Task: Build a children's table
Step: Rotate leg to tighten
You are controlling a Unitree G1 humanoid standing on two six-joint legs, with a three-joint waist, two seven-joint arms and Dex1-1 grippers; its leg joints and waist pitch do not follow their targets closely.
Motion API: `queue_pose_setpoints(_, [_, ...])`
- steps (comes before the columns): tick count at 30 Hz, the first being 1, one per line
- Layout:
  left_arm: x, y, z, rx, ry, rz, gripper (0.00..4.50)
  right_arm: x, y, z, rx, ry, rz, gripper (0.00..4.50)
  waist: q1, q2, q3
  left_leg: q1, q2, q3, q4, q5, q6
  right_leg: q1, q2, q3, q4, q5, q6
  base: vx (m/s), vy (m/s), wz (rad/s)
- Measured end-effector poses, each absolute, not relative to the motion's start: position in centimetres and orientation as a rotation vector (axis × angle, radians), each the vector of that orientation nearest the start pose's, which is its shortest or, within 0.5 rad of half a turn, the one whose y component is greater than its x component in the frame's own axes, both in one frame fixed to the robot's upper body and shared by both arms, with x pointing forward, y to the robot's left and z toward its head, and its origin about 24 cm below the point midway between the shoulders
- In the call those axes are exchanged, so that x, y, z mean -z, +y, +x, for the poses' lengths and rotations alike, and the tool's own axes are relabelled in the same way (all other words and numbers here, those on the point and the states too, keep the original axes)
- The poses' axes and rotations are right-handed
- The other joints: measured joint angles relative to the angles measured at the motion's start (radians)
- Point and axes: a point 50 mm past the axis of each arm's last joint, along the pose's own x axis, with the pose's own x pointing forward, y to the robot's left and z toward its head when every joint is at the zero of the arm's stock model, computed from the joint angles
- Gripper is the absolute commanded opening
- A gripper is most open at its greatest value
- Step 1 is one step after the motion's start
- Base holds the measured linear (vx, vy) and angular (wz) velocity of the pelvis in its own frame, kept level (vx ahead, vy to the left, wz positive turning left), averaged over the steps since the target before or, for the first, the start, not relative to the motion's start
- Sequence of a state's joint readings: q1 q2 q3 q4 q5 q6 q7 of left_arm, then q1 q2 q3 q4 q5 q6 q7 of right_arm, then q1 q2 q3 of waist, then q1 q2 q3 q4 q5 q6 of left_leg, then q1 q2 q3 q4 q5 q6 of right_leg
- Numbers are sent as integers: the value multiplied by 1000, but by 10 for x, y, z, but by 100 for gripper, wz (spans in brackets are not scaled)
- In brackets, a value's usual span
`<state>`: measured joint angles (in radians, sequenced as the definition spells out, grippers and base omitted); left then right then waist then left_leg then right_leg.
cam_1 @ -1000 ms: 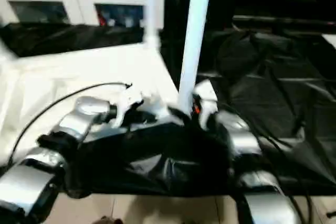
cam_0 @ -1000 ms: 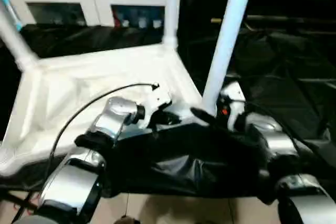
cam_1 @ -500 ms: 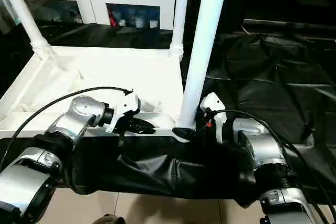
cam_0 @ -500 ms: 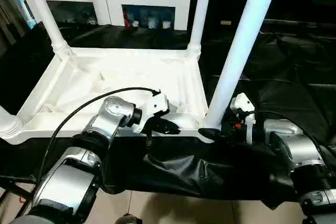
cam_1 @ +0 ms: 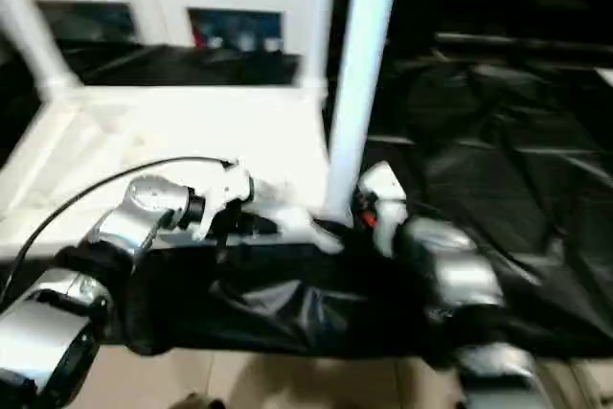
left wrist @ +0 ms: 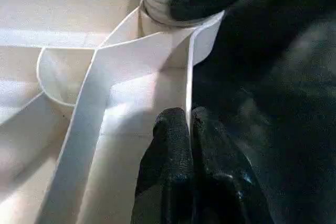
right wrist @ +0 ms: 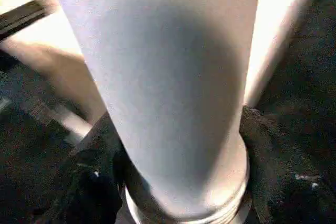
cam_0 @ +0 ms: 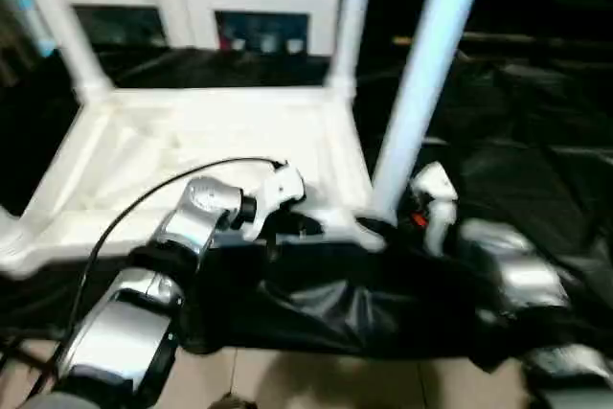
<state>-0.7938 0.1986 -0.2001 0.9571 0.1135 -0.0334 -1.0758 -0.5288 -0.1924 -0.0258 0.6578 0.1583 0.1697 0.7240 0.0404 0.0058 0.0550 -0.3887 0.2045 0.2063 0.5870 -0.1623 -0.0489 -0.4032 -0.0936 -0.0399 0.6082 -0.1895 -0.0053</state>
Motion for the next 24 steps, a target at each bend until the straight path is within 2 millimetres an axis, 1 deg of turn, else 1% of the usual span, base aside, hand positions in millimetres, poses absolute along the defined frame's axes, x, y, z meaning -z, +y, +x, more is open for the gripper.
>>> queue_pose_setpoints(2, [-53, 93, 348, 1207, 391, 358, 0, -36, -143, 338, -634, 296, 95, 269, -8, 0, 0, 0, 0, 0, 0, 0, 0, 0, 0, 0, -1, 0, 0, 0, 0, 0])
queue_pose_setpoints(5, [-54, 84, 352, 1145, 394, 351, 0, -37, -135, 350, -514, 287, 115, 269, -14, 0, 0, 0, 0, 0, -1, 0, 0, -1, 0, 0, -1, 2, -3, 0, 0, 0])
queue_pose_setpoints(9, [-56, 78, 354, 1097, 390, 340, 0, -40, -127, 359, -436, 277, 102, 269, -15, 0, 0, 0, 0, 0, -2, 0, 0, -1, 1, 0, -1, 0, 0, 0, 0, 0])
queue_pose_setpoints(10, [-56, 77, 354, 1089, 390, 338, 0, -40, -127, 360, -431, 275, 101, 304, -15, 0, 0, 0, 0, 0, -3, 0, 0, -1, 1, 0, -1, 0, 0, 0, 0, 0])
queue_pose_setpoints(11, [-56, 76, 355, 1084, 389, 337, 0, -40, -126, 362, -425, 272, 104, 304, -14, 0, 0, 0, 0, 0, -3, 0, 0, -1, 1, 0, -1, 0, 0, 0, 0, 0])
queue_pose_setpoints(13, [-57, 74, 354, 1087, 387, 338, 0, -42, -126, 364, -420, 272, 107, 344, -11, 0, 0, -1, 0, 0, -3, 0, 0, -2, 1, 0, -2, 0, 0, 0, 0, 0])
queue_pose_setpoints(14, [-57, 73, 354, 1092, 387, 341, 0, -41, -127, 364, -419, 275, 105, 348, -9, 0, 0, -2, 0, 0, -4, 0, 0, -2, 1, 0, -2, 0, 0, 0, 0, 0])
queue_pose_setpoints(16, [-57, 72, 353, 1105, 385, 345, 0, -41, -128, 364, -437, 275, 90, 373, -8, 0, 0, -2, 0, 0, -3, 0, 0, -2, 1, -1, -2, 0, 0, 0, 0, 0])
queue_pose_setpoints(20, [-57, 78, 352, 1148, 390, 352, 0, -41, -134, 359, -570, 283, 45, 373, -6, 0, 0, -3, 0, 0, -2, 0, 0, -2, 1, -1, -2, 0, 0, 0, 0, 0])
queue_pose_setpoints(24, [-57, 87, 350, 1200, 397, 350, 0, -39, -143, 349, -708, 282, 16, 373, 0, 0, 0, -3, 1, 0, -2, 0, 0, -2, 1, -1, -2, 0, 0, 0, 0, 0])
